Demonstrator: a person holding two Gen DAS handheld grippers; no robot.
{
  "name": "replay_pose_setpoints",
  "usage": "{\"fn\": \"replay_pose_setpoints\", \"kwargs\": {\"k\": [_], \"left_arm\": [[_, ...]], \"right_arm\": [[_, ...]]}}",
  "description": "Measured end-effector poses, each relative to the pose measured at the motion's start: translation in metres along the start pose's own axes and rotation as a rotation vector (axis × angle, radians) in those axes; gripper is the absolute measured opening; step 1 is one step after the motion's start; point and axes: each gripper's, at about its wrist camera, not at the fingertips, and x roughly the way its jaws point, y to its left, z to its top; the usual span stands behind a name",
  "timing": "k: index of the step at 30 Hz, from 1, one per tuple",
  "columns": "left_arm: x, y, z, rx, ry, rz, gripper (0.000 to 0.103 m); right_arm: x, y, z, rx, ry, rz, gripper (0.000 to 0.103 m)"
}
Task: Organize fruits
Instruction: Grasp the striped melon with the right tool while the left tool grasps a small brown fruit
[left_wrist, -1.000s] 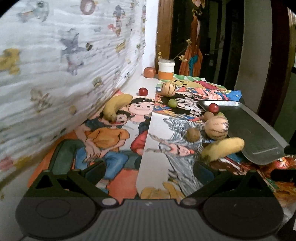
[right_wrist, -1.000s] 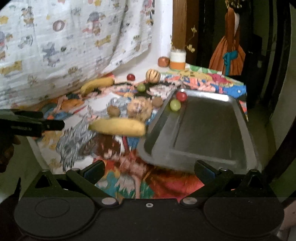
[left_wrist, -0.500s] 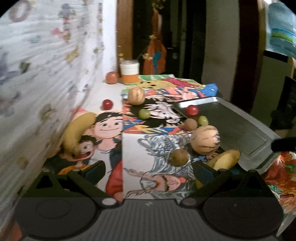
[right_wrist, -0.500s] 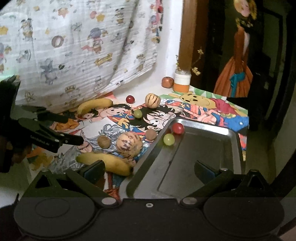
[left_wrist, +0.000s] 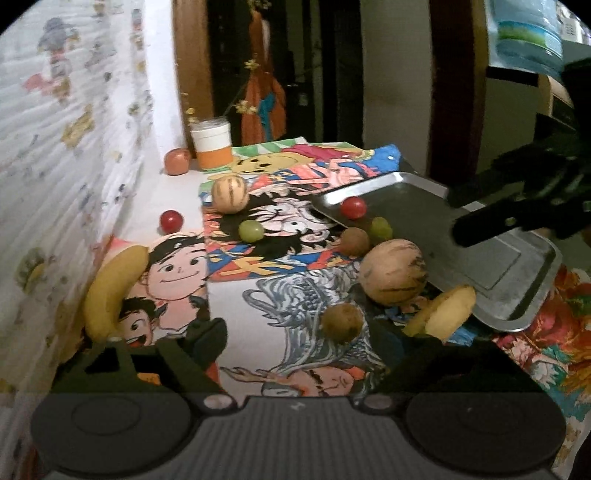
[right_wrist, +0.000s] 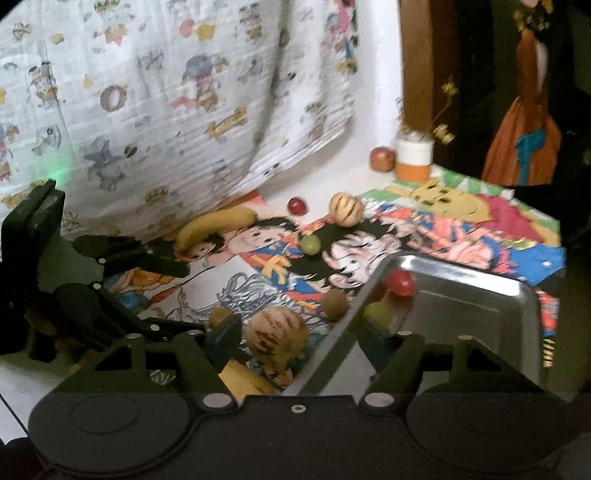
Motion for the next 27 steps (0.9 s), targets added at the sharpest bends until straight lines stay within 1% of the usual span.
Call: {"fn": "replay_pose_setpoints", "kwargs": {"k": [3,7,9,11,14,21,24,26,27], "left_arm": [[0.003,-0.001,0.000,0.007,0.004,-0.030,0.078],[0.007,-0.003,0.000,0.015,0.003,-0.056,0.070],[0.009,-0.004,0.000,0.017,0.007,-0.069,0.066],[0.012,-0.005,0.000,0.021,0.010,-0.076,0.061],[0.015,-0.006,0.001,0.016,0.014,-0.084,0.057],[0.016,-0.003,0.001,-0.007,0.010,-0.095,0.052],[0.017,-0.003,0.001,-0.014,0.007,-0.102,0.046],[0.017,-0.003,0.001,-0.019,0.005,-0.116,0.039],[0.017,-0.003,0.001,-0.020,0.005,-0.120,0.037]], "right_arm": [[0.012,-0.003,0.000,0.018,0.017,0.041,0.066],[0.024,-0.005,-0.001,0.028,0.037,0.071,0.064],[0.028,-0.006,-0.001,0.031,0.046,0.082,0.062],[0.033,-0.007,-0.001,0.035,0.054,0.090,0.059],[0.040,-0.011,-0.001,0.053,0.062,0.097,0.056],[0.048,-0.017,-0.005,0.098,0.074,0.130,0.055],[0.051,-0.017,-0.006,0.109,0.078,0.140,0.054],[0.052,-0.018,-0.006,0.116,0.076,0.143,0.054],[0.052,-0.018,-0.006,0.120,0.076,0.145,0.054]]}}
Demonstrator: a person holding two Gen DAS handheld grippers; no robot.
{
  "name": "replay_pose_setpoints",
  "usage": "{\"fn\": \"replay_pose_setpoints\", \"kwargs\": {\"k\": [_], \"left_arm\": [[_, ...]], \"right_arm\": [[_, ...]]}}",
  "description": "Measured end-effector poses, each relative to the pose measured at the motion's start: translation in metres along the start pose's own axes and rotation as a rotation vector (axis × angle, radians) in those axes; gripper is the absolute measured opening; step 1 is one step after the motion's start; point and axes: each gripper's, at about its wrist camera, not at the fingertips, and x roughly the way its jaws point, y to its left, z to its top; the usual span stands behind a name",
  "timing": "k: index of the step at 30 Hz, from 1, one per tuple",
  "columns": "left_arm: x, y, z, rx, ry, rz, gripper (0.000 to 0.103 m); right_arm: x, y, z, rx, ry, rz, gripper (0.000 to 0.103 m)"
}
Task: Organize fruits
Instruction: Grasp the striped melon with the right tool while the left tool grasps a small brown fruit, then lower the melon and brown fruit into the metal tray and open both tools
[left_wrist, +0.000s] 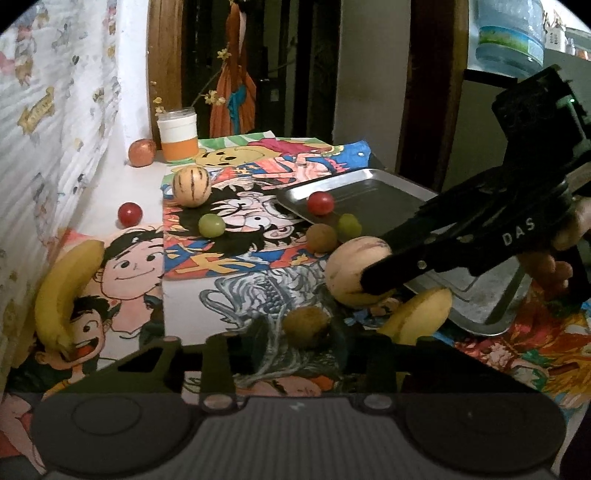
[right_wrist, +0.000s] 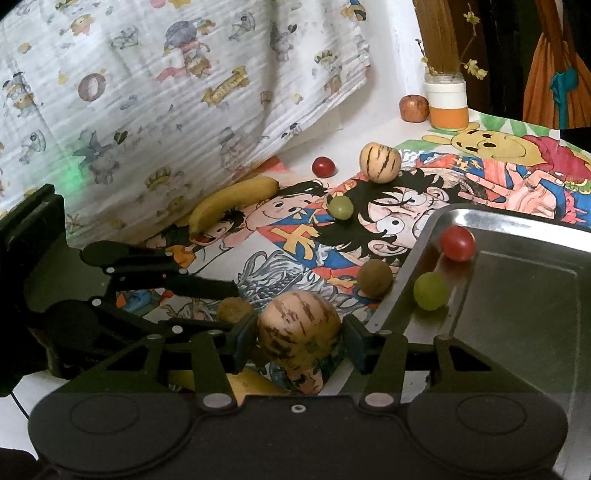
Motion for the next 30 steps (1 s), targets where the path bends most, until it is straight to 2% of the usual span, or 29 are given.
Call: {"fn": "replay_pose_setpoints", "kwargs": {"k": [3,6,14,30], "left_arm": [[0.001,-0.001,-0.001,-0.005,0.001,-0.001,0.030],[0.000,-0.002,-0.001,-0.017,-0.001,0.008,0.030],[-0.006,0.002,0.000,-0.067,-0.005,0.102,0.030],[-0.012,0.011,-0.004,-0.142,-0.012,0.133,0.030]], "right_arm": [[0.002,-0.002,0.000,0.012,0.001,0.007,0.054],[0.004,-0.002,0.000,0.016,0.002,0.011,0.054],[0.010,-0.001,0.002,0.013,0.010,0.021,0.055],[0.023,0.000,-0.001,0.010,0.016,-0.001,0.055]]}}
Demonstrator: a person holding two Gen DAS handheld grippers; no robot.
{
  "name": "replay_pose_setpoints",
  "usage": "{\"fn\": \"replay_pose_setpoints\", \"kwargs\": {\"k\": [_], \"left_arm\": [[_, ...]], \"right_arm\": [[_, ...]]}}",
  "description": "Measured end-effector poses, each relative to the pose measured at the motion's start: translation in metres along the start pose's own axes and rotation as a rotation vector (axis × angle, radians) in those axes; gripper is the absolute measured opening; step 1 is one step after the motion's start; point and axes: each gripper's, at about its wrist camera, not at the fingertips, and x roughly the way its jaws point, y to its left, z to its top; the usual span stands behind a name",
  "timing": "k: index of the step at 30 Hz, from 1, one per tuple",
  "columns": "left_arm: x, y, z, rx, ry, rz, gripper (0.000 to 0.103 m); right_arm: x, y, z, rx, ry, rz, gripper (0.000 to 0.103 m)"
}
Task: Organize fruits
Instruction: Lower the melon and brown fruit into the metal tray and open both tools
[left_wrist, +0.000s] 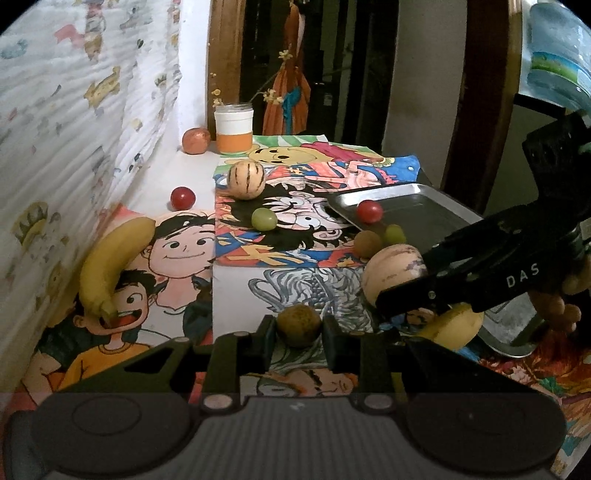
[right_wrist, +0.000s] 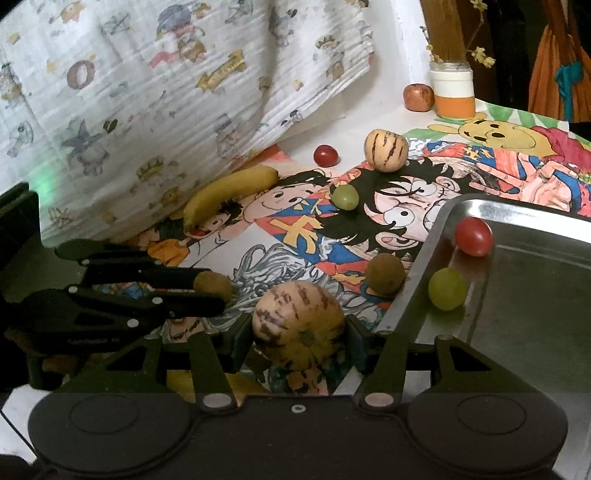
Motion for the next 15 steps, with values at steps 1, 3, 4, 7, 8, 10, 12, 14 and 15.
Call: {"fn": "replay_pose_setpoints", "kwargs": {"k": [1,3,4,7,8,10,12,14,15], "left_arm": [[0.000,0.000,0.000,-0.006,0.001,0.000,0.030],[0.001,0.001,0.001,-0.021,0.003,0.000,0.030],[0.001,0.001,0.001,-0.027,0.003,0.001,0.030],[0.002,0.002,0.003,-0.041,0.000,0.001,0.030],[0.002,0.002,0.004,-0.045,-0.001,0.002,0.030],[0.003,0.001,0.005,-0.056,-0.005,0.004,0.030],[0.003,0.001,0.006,-0.072,-0.007,0.007,0.030],[0.003,0.000,0.009,-0.090,-0.015,0.007,0.030],[0.002,-0.001,0.011,-0.095,-0.021,0.007,0.030]], "right_arm": [[0.000,-0.001,0.000,0.004,-0.005,0.001,0.055],[0.000,-0.001,-0.002,0.003,-0.016,0.002,0.055],[-0.001,0.000,-0.003,0.001,-0.022,0.003,0.055],[-0.003,-0.003,-0.006,0.012,-0.044,0.014,0.055],[-0.004,-0.003,-0.006,0.019,-0.053,0.019,0.055],[-0.009,-0.005,-0.006,0.026,-0.080,0.028,0.055],[-0.013,-0.006,-0.007,0.031,-0.099,0.032,0.055],[-0.019,-0.008,-0.007,0.037,-0.119,0.028,0.055],[-0.023,-0.010,-0.008,0.041,-0.128,0.024,0.055]]}}
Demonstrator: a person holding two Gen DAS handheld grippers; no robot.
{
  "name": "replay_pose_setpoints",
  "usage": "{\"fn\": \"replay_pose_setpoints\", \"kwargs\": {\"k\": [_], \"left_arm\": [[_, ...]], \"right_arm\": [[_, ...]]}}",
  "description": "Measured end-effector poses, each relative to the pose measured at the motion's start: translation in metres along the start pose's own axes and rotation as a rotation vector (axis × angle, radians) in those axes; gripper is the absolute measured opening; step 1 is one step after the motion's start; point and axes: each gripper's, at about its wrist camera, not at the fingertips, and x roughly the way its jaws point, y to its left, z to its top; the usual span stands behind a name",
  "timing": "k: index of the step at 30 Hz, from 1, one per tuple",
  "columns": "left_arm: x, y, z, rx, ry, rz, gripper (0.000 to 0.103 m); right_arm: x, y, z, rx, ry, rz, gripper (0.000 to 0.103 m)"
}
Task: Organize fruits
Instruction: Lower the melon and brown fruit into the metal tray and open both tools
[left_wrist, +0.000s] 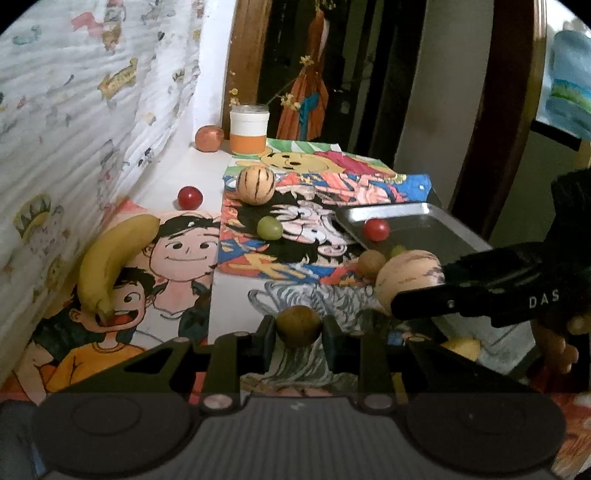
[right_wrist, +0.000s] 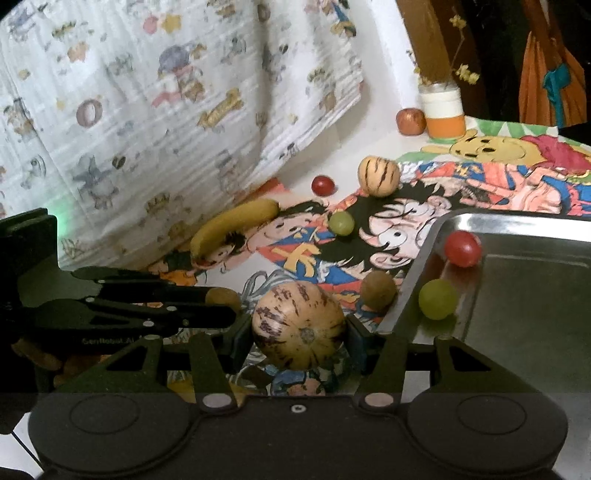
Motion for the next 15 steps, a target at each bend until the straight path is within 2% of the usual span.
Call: {"fn": "replay_pose_setpoints", "kwargs": {"k": [3,9,15], "left_arm": [[-0.001,-0.007,0.008,0.005,-0.017,-0.003,0.030],[0.001,-0.033,0.025,0.033,-0.050,-0.035,0.030],[0.018,-0.070,0.039,0.072,-0.049,-0.083,0.030]], "right_arm": [[-0.016,-0.007,0.003,0.015,-0.045,-0.022,0.055],[-0.057,-0.037,0.020,0.031,-0.152,-0.125,0.055],[-0.079,-0.070,0.037,0.024,-0.191,-0.215,0.055]]}}
